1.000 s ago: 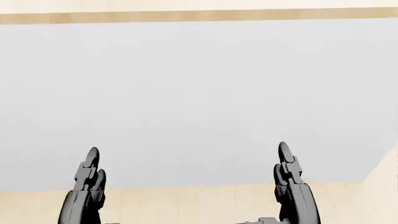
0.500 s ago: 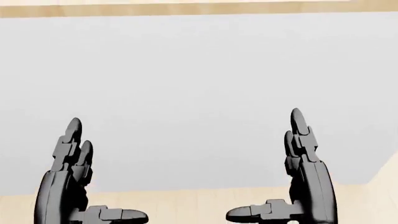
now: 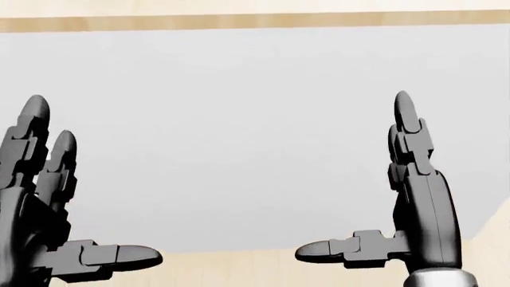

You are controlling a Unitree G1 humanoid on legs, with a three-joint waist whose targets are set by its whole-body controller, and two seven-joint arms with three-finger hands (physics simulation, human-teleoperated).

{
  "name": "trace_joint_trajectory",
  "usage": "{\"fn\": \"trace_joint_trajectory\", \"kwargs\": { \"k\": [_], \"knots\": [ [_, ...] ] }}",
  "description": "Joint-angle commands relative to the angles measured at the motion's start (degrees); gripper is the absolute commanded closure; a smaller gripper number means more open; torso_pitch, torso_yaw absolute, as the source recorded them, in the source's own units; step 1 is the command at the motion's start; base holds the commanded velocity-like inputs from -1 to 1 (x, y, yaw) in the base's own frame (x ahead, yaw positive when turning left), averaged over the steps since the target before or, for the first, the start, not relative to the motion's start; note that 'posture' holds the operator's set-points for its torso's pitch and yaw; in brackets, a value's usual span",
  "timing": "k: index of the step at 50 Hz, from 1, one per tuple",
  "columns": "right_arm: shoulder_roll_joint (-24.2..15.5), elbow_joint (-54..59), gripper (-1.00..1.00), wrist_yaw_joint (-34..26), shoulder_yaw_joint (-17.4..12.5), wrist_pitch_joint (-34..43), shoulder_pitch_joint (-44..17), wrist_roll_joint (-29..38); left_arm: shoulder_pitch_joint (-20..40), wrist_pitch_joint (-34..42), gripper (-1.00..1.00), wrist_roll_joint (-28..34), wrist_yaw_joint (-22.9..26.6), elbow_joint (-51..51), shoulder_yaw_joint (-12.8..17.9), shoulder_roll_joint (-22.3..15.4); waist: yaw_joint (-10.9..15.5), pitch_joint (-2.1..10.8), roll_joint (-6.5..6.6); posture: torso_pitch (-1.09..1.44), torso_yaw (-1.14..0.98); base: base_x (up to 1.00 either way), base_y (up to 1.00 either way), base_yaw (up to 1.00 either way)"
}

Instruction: Place the cheese in the stand mixer bowl.

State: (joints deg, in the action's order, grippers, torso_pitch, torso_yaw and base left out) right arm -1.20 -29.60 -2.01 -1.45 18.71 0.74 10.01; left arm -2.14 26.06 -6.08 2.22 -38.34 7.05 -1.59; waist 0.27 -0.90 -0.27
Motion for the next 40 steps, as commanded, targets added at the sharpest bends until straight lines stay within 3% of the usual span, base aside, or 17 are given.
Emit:
{"fn": "trace_joint_trajectory", "kwargs": {
  "k": [1,3,6,8,12,13,14,15,23,25,27,28,31,36,38,39,40],
  "knots": [
    [-0.17,-2.87,-1.0,0.29,-0.24,0.36,-1.18,0.83,1.25,-0.36,-1.0,-0.42,-0.08,-3.19,0.1,-0.26,-0.09,1.61,0.49,0.0,0.0,0.0,0.12,0.0],
    [-0.19,-3.18,-1.0,0.19,-0.27,0.91,-1.35,1.03,1.53,0.31,-1.0,-0.38,-0.15,-3.93,0.0,-0.33,-0.22,0.31,0.19,0.0,0.0,0.0,0.2,0.0],
    [-0.17,-3.32,-1.0,0.08,-0.14,1.26,-1.46,1.31,2.35,1.63,-1.0,-0.64,-0.22,-5.04,0.37,-0.58,-0.55,0.14,-0.01,0.0,0.0,0.0,0.27,0.0],
    [-0.11,-3.28,-1.0,0.12,-0.15,1.32,-1.53,1.33,2.63,1.56,-1.0,-0.7,-0.21,-4.76,0.53,-0.62,-0.55,0.07,0.85,0.0,0.0,0.0,0.27,0.0],
    [-0.06,-3.46,-1.0,0.18,-0.12,1.41,-1.44,1.4,2.57,1.39,-1.0,-0.9,-0.24,-4.95,0.62,-0.52,-0.48,-0.57,5.58,0.0,0.0,0.0,0.26,0.0],
    [-0.04,-3.42,-1.0,0.21,-0.15,1.44,-1.46,1.37,2.64,1.51,-1.0,-1.08,-0.28,-5.12,0.76,-0.54,-0.34,-0.78,3.21,0.0,0.0,0.0,0.27,0.0],
    [0.0,-3.36,-1.0,0.25,-0.17,1.58,-1.56,1.33,2.69,1.63,-1.0,-1.24,-0.32,-5.27,0.85,-0.54,-0.71,-0.75,3.92,0.0,0.0,0.0,0.27,0.0],
    [0.02,-3.4,-1.0,0.28,-0.13,1.65,-1.58,1.31,2.72,1.42,-1.0,-1.36,-0.35,-5.03,0.91,-0.52,-0.39,-0.59,3.67,0.0,0.0,0.0,0.27,0.0],
    [0.04,-3.04,-1.0,0.51,0.04,1.47,-1.44,1.41,2.38,0.91,-1.0,-1.41,-0.34,-4.89,0.8,-0.59,-0.84,-0.6,0.0,0.0,0.0,0.0,0.26,0.0],
    [-0.02,-2.82,-1.0,0.51,0.05,1.27,-1.42,1.46,2.43,0.57,-1.0,-1.4,-0.35,-4.5,0.88,-0.58,-0.88,-0.58,-1.28,0.0,0.0,0.0,0.26,0.0],
    [-0.04,-2.95,-1.0,0.51,0.08,1.29,-1.38,1.62,2.44,0.58,-1.0,-1.66,-0.49,-4.79,1.1,-0.51,-0.97,0.13,-3.82,0.0,0.0,0.0,0.27,0.0],
    [-0.02,-3.0,-1.0,0.54,0.03,1.24,-1.24,1.61,2.45,0.2,-1.0,-1.78,-0.49,-4.55,1.28,-0.52,-1.56,-0.32,-1.98,0.0,0.0,0.0,0.26,0.0],
    [-0.02,-3.03,-1.0,0.5,0.02,1.2,-1.14,1.64,2.37,-0.08,-1.0,-1.72,-0.53,-4.21,1.28,-0.62,-1.06,0.24,-2.83,0.0,0.0,0.0,0.27,0.0],
    [0.04,-2.91,-1.0,0.58,-0.04,1.07,-1.02,1.66,2.34,-0.27,-1.0,-1.87,-0.82,-4.29,1.35,-0.6,-0.86,-0.68,-0.26,0.0,0.0,0.0,0.27,0.0],
    [0.07,-2.75,-1.0,0.58,-0.03,0.81,-0.95,1.54,2.24,-0.61,-1.0,-1.78,-0.79,-4.04,1.32,-0.62,-1.06,-0.61,2.04,0.0,0.0,0.0,0.26,0.0],
    [0.06,-2.76,-1.0,0.56,-0.03,0.76,-0.94,1.5,2.25,-0.6,-1.0,-1.83,-0.81,-4.04,1.39,-0.62,-1.09,-0.16,3.81,0.0,0.0,0.0,0.26,0.0],
    [0.06,-2.78,-1.0,0.54,-0.03,0.75,-0.92,1.46,2.3,-0.57,-1.0,-1.88,-0.84,-4.05,1.46,-0.62,-0.84,0.67,6.59,0.0,0.0,0.0,0.27,0.0]
  ]
}}
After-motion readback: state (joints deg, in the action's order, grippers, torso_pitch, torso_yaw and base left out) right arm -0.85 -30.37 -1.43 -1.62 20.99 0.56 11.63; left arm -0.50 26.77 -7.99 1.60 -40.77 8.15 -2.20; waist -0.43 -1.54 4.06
